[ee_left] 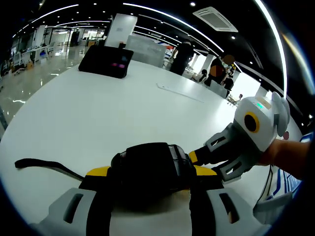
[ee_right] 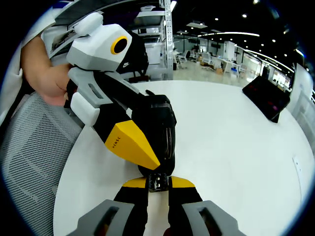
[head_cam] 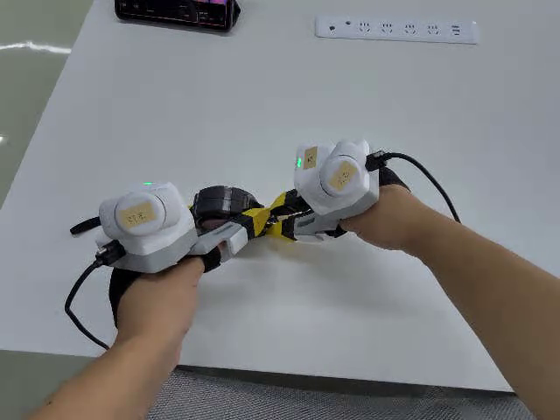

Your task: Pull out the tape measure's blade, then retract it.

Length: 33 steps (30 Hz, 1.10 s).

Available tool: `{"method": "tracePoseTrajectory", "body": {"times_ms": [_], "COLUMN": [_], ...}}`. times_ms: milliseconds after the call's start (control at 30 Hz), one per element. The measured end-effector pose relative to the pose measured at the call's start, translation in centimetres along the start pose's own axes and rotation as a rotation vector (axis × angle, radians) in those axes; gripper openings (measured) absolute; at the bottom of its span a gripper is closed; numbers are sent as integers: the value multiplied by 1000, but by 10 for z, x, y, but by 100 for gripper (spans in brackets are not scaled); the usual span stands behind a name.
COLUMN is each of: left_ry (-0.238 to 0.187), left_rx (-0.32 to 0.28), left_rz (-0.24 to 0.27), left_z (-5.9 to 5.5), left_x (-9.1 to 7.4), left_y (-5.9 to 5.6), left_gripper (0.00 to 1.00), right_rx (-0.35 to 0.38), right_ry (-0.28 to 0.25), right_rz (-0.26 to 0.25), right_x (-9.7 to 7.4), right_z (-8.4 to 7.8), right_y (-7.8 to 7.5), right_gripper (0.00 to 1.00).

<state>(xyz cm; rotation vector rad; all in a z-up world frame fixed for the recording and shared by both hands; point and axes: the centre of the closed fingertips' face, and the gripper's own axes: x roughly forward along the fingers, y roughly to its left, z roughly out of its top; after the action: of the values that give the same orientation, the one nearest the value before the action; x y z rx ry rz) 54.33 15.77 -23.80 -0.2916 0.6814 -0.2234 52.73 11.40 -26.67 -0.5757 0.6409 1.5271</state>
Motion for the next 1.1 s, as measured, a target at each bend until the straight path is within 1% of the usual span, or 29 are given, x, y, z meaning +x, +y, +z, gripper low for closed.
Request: {"method": "tracePoseTrajectory", "body": {"times_ms": [333, 533, 667, 767, 833, 967, 1100], "left_ry": [18, 17, 24, 25, 26, 19, 20], "left_rx": [5, 8, 7, -6, 0, 6, 13], "left_rz": [-3, 1, -3, -8, -9, -8, -3], "left_z": [0, -1, -1, -1, -1, -1, -1], "left_x": [0, 0, 0, 0, 0, 0, -1], "left_y": [0, 0, 0, 0, 0, -2, 0], "left_gripper": [61, 61, 61, 61, 61, 69, 70], "right_rx": [12, 19, 26, 28, 31, 36, 38], "right_ry": [0, 2, 2, 3, 3, 1, 2], "right_rz": [-5, -6, -7, -8, -11, -8, -11], "right_x": [1, 1, 1, 0, 0, -1, -3], "right_z": [0, 0, 0, 0, -1, 0, 0], "right_y": [0, 0, 0, 0, 0, 0, 0], "right_gripper": [12, 12, 13, 13, 13, 13, 14]}}
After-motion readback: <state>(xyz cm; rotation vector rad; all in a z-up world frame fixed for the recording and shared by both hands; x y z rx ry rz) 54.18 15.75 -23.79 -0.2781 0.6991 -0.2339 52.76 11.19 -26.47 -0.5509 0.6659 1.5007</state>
